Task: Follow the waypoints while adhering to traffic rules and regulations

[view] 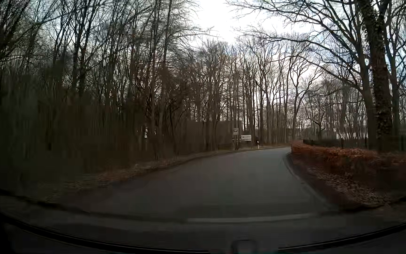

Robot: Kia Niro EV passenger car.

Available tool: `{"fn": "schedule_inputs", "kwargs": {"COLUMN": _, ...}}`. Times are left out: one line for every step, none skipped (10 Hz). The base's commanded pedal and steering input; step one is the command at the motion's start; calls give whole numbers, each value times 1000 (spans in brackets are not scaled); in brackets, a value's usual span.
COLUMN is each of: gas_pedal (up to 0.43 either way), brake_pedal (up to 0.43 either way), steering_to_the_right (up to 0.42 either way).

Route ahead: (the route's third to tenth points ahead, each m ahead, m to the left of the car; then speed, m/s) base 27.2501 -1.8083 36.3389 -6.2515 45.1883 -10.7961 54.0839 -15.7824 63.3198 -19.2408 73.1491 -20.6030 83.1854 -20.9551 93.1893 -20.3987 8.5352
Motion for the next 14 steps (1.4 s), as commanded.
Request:
{"fn": "schedule_inputs", "kwargs": {"gas_pedal": 138, "brake_pedal": 0, "steering_to_the_right": 43}}
{"fn": "schedule_inputs", "kwargs": {"gas_pedal": 138, "brake_pedal": 0, "steering_to_the_right": 43}}
{"fn": "schedule_inputs", "kwargs": {"gas_pedal": 138, "brake_pedal": 0, "steering_to_the_right": 43}}
{"fn": "schedule_inputs", "kwargs": {"gas_pedal": 138, "brake_pedal": 0, "steering_to_the_right": 43}}
{"fn": "schedule_inputs", "kwargs": {"gas_pedal": 138, "brake_pedal": 0, "steering_to_the_right": 43}}
{"fn": "schedule_inputs", "kwargs": {"gas_pedal": 138, "brake_pedal": 0, "steering_to_the_right": 43}}
{"fn": "schedule_inputs", "kwargs": {"gas_pedal": 138, "brake_pedal": 0, "steering_to_the_right": 43}}
{"fn": "schedule_inputs", "kwargs": {"gas_pedal": 138, "brake_pedal": 0, "steering_to_the_right": 45}}
{"fn": "schedule_inputs", "kwargs": {"gas_pedal": 138, "brake_pedal": 0, "steering_to_the_right": 47}}
{"fn": "schedule_inputs", "kwargs": {"gas_pedal": 138, "brake_pedal": 0, "steering_to_the_right": 47}}
{"fn": "schedule_inputs", "kwargs": {"gas_pedal": 138, "brake_pedal": 0, "steering_to_the_right": 48}}
{"fn": "schedule_inputs", "kwargs": {"gas_pedal": 138, "brake_pedal": 0, "steering_to_the_right": 49}}
{"fn": "schedule_inputs", "kwargs": {"gas_pedal": 138, "brake_pedal": 0, "steering_to_the_right": 49}}
{"fn": "schedule_inputs", "kwargs": {"gas_pedal": 138, "brake_pedal": 0, "steering_to_the_right": 50}}
